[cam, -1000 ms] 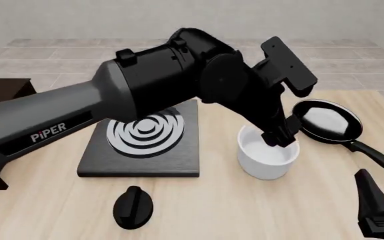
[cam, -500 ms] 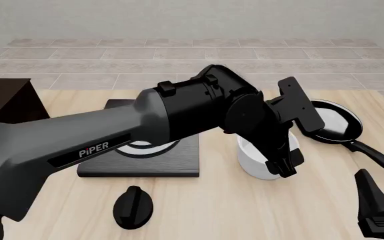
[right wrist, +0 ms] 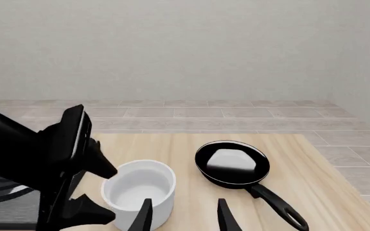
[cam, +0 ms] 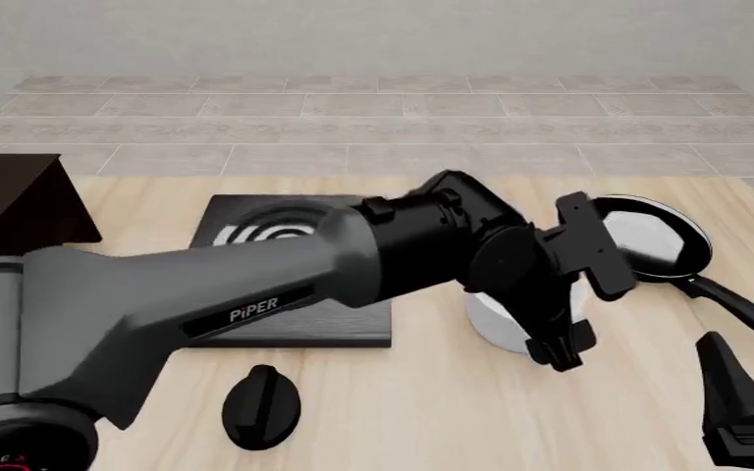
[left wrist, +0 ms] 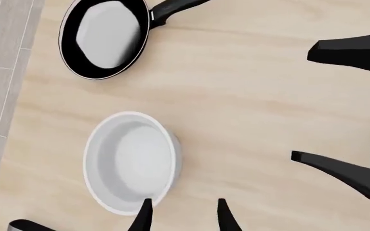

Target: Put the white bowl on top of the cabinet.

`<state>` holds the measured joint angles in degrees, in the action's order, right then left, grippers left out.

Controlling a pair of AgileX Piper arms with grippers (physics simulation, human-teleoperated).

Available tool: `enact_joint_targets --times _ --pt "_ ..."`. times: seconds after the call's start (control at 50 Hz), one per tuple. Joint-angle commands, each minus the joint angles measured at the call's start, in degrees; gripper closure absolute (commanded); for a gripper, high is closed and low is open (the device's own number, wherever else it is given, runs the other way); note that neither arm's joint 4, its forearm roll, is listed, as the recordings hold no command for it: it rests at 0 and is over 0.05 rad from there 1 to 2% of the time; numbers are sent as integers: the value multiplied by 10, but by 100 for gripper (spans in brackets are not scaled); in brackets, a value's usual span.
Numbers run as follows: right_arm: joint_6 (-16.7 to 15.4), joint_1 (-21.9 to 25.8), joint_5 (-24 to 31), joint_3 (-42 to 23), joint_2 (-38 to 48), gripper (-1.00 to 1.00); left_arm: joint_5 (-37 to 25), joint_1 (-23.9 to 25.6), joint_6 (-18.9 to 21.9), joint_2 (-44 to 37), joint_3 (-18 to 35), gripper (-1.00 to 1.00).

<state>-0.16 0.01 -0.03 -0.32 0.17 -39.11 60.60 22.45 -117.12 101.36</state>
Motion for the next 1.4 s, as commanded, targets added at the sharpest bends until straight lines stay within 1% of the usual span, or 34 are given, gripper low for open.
enact_joint_targets --times 0.02,0.08,0.14,0.28,0.4,0.44,0.64,0.8,0.86,1.02,1.14,1.2,1.34,1.4 --pt "0 0 0 0 0 -100 20 -17 7 -22 -9 -100" --pt "-1 0 1 -1 -1 -100 23 -24 11 -26 -12 -100" --pt "0 0 2 -1 -1 -100 27 -41 30 -38 -12 -100" --pt "0 0 1 -1 0 -100 31 -29 33 -44 -11 -100" --pt "-1 0 0 -1 0 -100 29 -29 44 -56 3 -100" --pt "0 0 0 0 0 -100 27 -25 40 -60 11 -100" --pt "0 0 -2 1 1 -100 38 -16 52 -74 -8 -100" --pt "0 0 -1 0 0 -100 33 -27 65 -91 -1 -100" --pt "0 0 0 0 0 -100 22 -28 69 -98 13 -100" --pt "0 0 -2 0 1 -100 25 -37 85 -130 26 -100" --pt "0 0 -2 1 1 -100 16 -46 86 -149 57 -100" --pt "0 0 -3 1 2 -100 16 -44 87 -150 57 -100" --pt "0 0 1 -1 0 -100 25 -35 71 -157 51 -100" --pt "0 0 -1 0 0 -100 22 -42 74 -167 62 -100"
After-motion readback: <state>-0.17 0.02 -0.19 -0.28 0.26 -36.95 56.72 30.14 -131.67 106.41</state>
